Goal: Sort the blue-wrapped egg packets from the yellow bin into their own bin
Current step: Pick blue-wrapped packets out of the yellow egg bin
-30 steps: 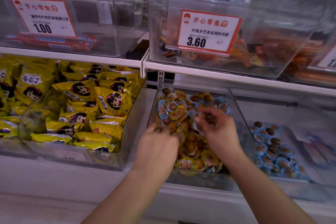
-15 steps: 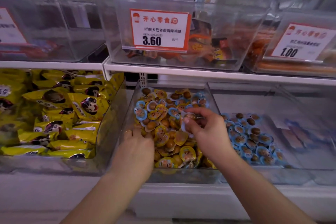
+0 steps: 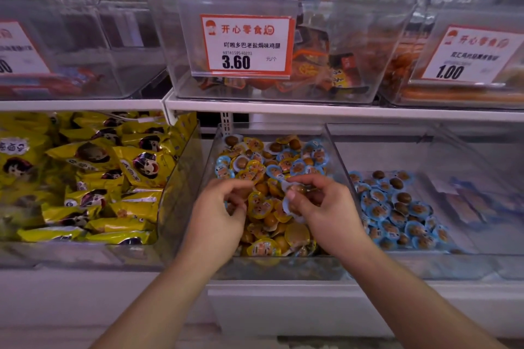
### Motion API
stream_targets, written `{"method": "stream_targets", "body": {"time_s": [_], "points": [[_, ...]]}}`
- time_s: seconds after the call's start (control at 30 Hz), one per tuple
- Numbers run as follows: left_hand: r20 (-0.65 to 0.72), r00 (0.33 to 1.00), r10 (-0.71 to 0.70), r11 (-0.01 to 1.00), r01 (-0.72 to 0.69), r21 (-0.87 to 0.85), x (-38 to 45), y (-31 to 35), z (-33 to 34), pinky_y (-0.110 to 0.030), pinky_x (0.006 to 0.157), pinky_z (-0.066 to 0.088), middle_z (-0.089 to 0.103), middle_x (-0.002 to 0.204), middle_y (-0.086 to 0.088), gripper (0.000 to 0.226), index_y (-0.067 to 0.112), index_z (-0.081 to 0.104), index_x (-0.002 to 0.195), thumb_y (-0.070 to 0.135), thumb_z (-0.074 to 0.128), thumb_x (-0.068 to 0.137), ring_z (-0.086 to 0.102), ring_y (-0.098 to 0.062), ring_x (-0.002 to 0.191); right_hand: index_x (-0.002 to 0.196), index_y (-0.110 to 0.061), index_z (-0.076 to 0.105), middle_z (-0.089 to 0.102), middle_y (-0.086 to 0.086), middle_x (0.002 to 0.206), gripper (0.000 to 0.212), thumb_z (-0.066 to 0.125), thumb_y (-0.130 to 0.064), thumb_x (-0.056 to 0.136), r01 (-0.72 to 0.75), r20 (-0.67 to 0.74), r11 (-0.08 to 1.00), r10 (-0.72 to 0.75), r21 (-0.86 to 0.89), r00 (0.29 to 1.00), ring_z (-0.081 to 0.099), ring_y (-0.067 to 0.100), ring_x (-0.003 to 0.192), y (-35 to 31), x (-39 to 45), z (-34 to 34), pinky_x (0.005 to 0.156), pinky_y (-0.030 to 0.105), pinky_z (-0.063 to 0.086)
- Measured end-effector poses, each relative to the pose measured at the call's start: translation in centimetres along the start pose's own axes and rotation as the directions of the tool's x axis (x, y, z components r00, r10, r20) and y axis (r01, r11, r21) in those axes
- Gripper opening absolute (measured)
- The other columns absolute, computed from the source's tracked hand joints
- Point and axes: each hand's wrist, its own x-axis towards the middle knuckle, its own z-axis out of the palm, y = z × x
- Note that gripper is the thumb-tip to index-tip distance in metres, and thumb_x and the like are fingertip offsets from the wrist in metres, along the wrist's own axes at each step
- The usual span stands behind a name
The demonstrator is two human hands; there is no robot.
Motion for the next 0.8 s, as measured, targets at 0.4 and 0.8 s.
{"method": "stream_targets", "body": {"time_s": [0.4, 0.8], "points": [[0.064, 0.951, 0.303, 0.926, -0.278, -0.256, -1.0, 4.6, 4.4, -0.029, 0.114, 0.035, 0.045, 0.144, 0.021, 0.067, 0.038, 0.049, 0.139, 0.009, 0.065, 0.08, 0.038, -0.003, 0.14, 0.12, -0.01, 0.07, 0.073, 0.011, 0.118, 0.026, 0.058, -0.019, 0.098, -0.452, 0.366, 0.619, 0.269, 0.643, 0.891, 0.069, 0.021, 0.112, -3.1, -1.6, 0.4, 0.101, 0.038, 0.051], [0.118, 0.974, 0.196, 0.973, -0.208, 0.103, 0.2, 0.8, 3.3, -0.027, 0.1, 0.039, 0.047, 0.132, 0.025, 0.03, 0.036, 0.061, 0.124, 0.034, 0.058, 0.095, 0.048, 0.0, 0.123, 0.124, -0.012, 0.065, 0.067, 0.008, 0.12, 0.038, 0.053, -0.04, 0.101, -0.35, -0.283, 0.882, 0.439, 0.315, 0.853, 0.064, 0.023, 0.089, 2.1, 5.9, -13.3, 0.075, 0.036, 0.048]]}}
